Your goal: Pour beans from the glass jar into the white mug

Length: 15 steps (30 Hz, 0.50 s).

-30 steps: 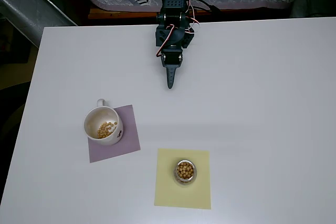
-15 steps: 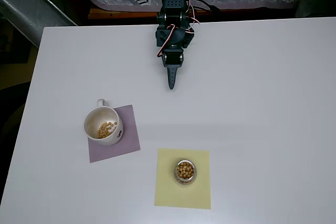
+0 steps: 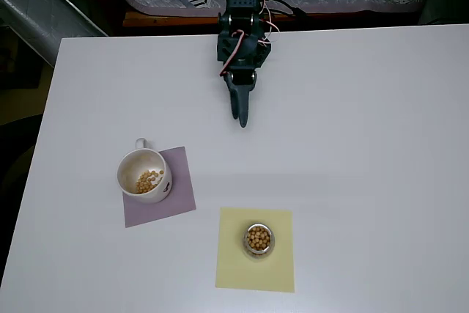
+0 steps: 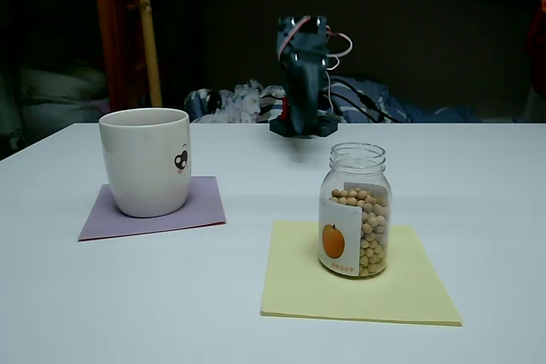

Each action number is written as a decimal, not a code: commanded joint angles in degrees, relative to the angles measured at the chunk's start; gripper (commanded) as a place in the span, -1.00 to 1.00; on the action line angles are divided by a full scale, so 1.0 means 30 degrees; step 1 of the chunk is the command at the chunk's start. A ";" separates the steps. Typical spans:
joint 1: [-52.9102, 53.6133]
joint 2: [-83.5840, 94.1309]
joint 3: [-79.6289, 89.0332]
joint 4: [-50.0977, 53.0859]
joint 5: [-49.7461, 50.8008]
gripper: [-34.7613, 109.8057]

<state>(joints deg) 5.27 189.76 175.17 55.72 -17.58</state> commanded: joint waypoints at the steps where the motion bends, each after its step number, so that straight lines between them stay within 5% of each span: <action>1: 0.1172 -0.0176 -0.1670 -0.1055 -0.3252 0.22; 8: 0.2109 -1.3652 -0.9316 -0.4980 -0.6416 0.84; 15: 0.1055 -2.2383 -1.4209 -0.8818 -0.8818 0.85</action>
<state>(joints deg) 8.88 130.52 136.76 33.75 -40.78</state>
